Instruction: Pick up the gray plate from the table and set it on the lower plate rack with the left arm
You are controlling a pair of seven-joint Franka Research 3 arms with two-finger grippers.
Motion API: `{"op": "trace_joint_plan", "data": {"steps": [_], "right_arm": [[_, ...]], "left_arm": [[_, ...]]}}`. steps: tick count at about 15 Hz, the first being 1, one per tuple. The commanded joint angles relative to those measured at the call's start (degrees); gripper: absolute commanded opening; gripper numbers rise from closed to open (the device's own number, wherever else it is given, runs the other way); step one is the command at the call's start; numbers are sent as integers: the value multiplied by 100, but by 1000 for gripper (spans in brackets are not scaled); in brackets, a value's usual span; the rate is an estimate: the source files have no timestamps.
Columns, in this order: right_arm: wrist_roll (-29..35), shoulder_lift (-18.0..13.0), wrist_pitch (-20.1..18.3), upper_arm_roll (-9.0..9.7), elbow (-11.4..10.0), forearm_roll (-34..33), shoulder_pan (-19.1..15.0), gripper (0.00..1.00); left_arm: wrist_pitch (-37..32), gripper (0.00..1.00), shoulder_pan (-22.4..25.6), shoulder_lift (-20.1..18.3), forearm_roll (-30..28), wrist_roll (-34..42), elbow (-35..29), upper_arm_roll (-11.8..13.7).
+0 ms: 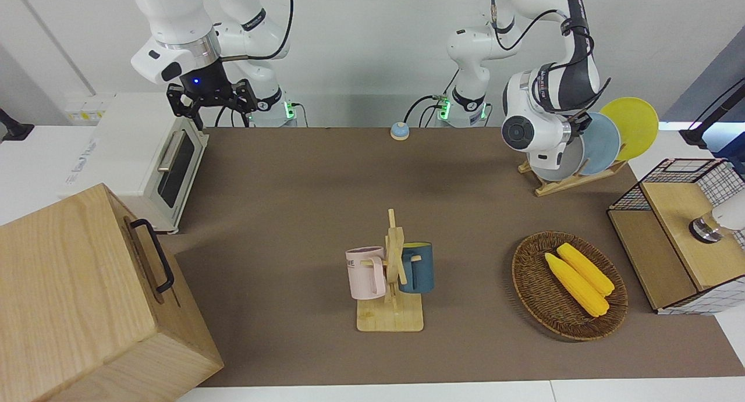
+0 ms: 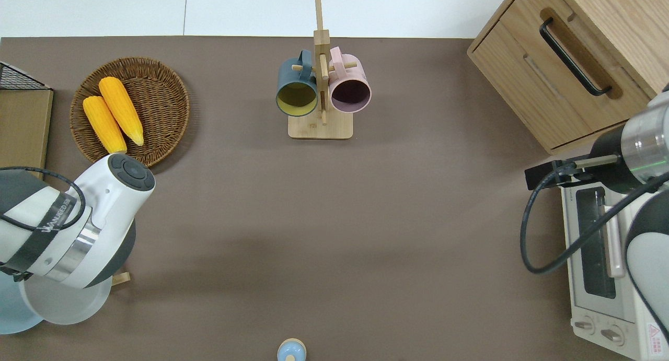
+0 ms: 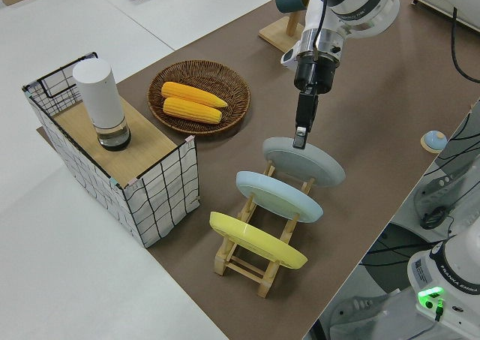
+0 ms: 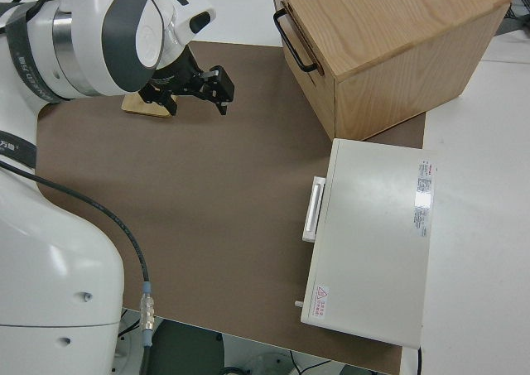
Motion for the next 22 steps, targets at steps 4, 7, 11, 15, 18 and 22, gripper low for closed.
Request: {"op": "trace_joint_plan", "data": {"steps": [4,7,11,15,18,22], "right_arm": [[70,-15,-73,98,51,-9,-106,983],[70,-15,-81,98,51,-9,-106,983],[70,-7,-81,98,51,-9,-115,983],[70,-7,-81,98,51,-9,-106,983],[70,-7,-81,98,51,-9,-106,983],[70,-7,-81,98,51,-9,-115,983]], "left_arm": [[267,638,-26,181,-197,-222,-62,-23],[276,638,-26,172,-197,-213,-53,-23],[459,638,-61,172,-240,-213,-44,-50],[460,638,-70,66,-653,-81,306,-155],[381,658,-79,-153,-873,375,589,-155],[390,679,-26,-153,-830,429,562,-155]]}}
